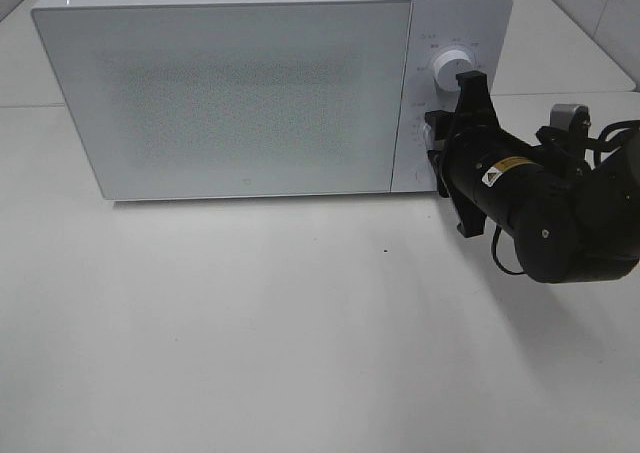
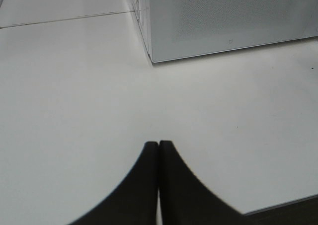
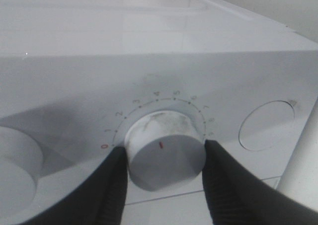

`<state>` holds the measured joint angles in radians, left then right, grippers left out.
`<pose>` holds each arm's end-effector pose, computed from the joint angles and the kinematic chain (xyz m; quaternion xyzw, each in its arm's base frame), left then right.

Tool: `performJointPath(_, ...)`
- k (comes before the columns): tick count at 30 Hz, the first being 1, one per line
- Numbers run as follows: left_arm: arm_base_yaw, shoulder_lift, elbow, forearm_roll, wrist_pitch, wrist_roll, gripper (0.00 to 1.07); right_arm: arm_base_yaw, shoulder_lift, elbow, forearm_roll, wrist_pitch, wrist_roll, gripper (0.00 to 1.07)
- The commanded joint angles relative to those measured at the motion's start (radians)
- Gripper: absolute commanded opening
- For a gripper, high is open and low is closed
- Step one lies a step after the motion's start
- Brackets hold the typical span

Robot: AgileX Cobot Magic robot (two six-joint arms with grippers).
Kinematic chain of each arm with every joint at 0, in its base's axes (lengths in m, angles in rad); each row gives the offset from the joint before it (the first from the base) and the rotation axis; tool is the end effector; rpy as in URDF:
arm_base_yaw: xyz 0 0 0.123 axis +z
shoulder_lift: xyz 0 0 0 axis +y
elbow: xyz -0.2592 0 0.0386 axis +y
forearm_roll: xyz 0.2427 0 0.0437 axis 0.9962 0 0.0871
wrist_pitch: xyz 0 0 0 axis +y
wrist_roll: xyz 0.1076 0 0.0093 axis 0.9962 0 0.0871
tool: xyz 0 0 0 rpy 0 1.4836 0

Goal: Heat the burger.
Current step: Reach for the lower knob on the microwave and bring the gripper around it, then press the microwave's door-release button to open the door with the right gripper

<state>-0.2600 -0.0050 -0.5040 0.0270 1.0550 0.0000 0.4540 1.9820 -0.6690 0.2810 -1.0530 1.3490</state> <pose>0.0277 -0.0047 0.2688 0.1096 0.8422 -0.0550 0.5250 0.3224 0.1284 0.1017 0.4464 0.6265 0.4695 0.4334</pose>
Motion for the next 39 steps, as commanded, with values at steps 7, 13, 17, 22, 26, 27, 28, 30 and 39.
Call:
performJointPath(7, 0.002, -0.020, 0.004, 0.003, -0.015, 0.000, 0.00, -0.012, -0.018, -0.034, 0.019, -0.128, -0.101, 0.63)
performJointPath(13, 0.002, -0.020, 0.004, 0.003, -0.015, 0.000, 0.00, -0.012, -0.020, -0.033, -0.036, -0.093, -0.157, 0.71)
performJointPath(17, 0.002, -0.020, 0.004, 0.003, -0.015, 0.000, 0.00, -0.012, -0.043, -0.026, -0.103, 0.020, -0.206, 0.68)
performJointPath(22, 0.002, -0.020, 0.004, 0.003, -0.015, 0.000, 0.00, -0.015, -0.121, 0.003, -0.112, 0.144, -0.392, 0.68)
performJointPath(26, 0.002, -0.020, 0.004, 0.003, -0.015, 0.000, 0.00, -0.015, -0.172, 0.008, -0.113, 0.276, -0.535, 0.68)
performJointPath(27, 0.002, -0.020, 0.004, 0.003, -0.015, 0.000, 0.00, -0.015, -0.203, 0.008, -0.120, 0.367, -0.635, 0.68)
performJointPath(28, 0.002, -0.020, 0.004, 0.003, -0.015, 0.000, 0.00, -0.015, -0.203, 0.008, -0.120, 0.367, -0.635, 0.68)
performJointPath(30, 0.002, -0.020, 0.004, 0.003, -0.015, 0.000, 0.00, -0.015, -0.248, 0.008, -0.151, 0.468, -0.796, 0.68)
performJointPath(39, 0.002, -0.020, 0.004, 0.003, -0.015, 0.000, 0.00, -0.015, -0.345, 0.005, -0.195, 0.744, -1.156, 0.68)
